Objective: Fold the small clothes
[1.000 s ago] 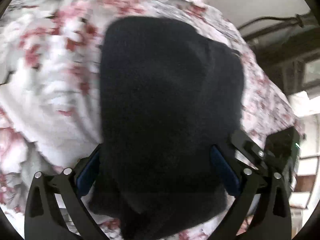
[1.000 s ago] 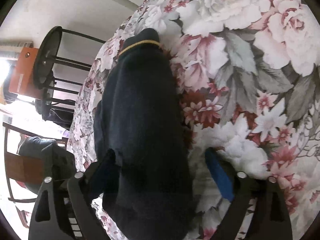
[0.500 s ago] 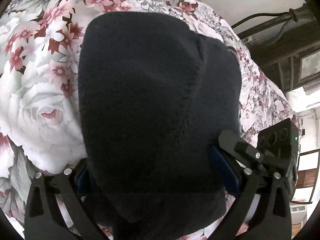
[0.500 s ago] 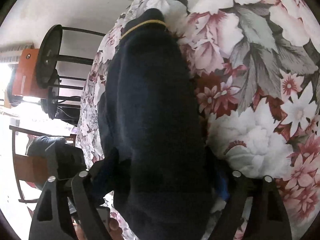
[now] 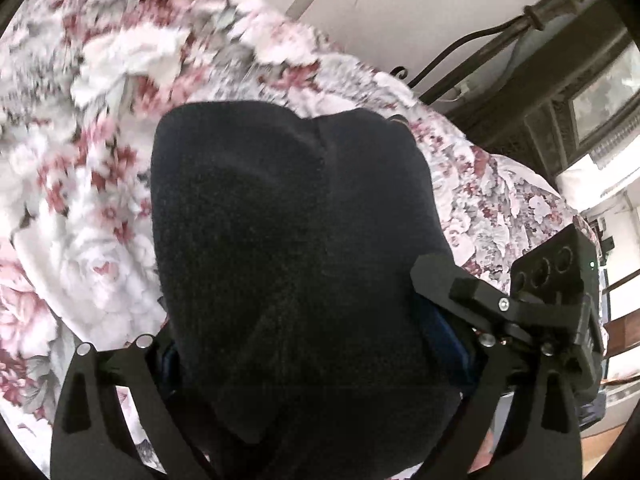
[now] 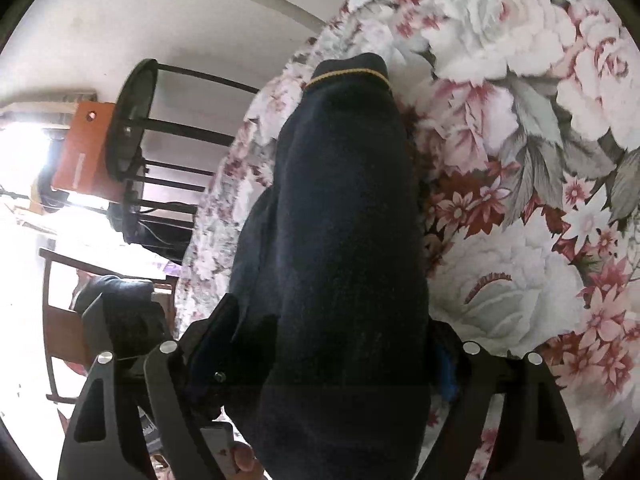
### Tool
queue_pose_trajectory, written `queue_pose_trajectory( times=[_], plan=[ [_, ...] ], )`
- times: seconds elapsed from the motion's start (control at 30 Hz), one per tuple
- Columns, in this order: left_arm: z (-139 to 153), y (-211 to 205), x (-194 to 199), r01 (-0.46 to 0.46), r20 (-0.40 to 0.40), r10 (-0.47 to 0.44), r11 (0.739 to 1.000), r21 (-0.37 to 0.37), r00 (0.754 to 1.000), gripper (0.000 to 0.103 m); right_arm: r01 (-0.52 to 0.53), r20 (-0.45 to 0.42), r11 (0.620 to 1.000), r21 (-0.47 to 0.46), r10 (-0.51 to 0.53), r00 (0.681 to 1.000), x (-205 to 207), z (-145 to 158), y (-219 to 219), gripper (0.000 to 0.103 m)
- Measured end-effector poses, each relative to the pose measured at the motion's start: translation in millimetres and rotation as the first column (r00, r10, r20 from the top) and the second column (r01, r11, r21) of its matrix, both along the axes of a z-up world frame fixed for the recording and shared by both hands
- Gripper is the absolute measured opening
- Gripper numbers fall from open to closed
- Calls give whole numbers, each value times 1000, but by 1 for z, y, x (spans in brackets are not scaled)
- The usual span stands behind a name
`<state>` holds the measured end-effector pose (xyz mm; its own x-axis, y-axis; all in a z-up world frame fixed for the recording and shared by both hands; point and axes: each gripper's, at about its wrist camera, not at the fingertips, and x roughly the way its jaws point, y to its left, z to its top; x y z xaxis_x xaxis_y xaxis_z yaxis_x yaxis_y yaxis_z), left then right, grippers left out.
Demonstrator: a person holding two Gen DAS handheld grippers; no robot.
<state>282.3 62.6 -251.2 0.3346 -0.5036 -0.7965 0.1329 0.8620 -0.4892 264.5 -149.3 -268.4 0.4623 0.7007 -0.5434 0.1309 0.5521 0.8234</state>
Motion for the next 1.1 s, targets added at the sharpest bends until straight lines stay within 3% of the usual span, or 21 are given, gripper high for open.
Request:
queue_pose_trajectory(
  times=[0.1,0.27,0.37,0.47,0.6,0.87,1.0,1.1],
  plan=[
    [5,-1,-3,7,1,-7,1000,11,1000,93,2,-9,1000,25,-2,1000,-3,2,-4,83],
    [-12,10,-2,-27,-80,24,999,-28,997,93,57,-96,992,109,-46,994,-10,-21,-18,69],
    [-21,6,-1,-34,-102,33,999,-1,994,91,75,-129,992,98,-63,990,-11,-28,-20,66],
    [-15,1,-2,-24,-72,27,999,37,997,88,88,-131,992,87,-77,988,-10,-27,-19,64],
    [1,-2,-6,-29,-22,30,998,58,999,86,73,-61,997,-12,-74,995,-10,-2,-13,62],
    [50,-13,-28,-36,102,27,996,86,994,83,79,26,996,-36,-78,997,-26,39,-23,62],
    [76,-24,-42,-24,149,17,998,50,989,83,94,114,989,-117,-81,990,-43,79,-34,62],
    [99,-44,-56,-4,204,-9,998,64,979,83,114,136,988,-107,-99,986,-58,100,-50,62]
  ],
)
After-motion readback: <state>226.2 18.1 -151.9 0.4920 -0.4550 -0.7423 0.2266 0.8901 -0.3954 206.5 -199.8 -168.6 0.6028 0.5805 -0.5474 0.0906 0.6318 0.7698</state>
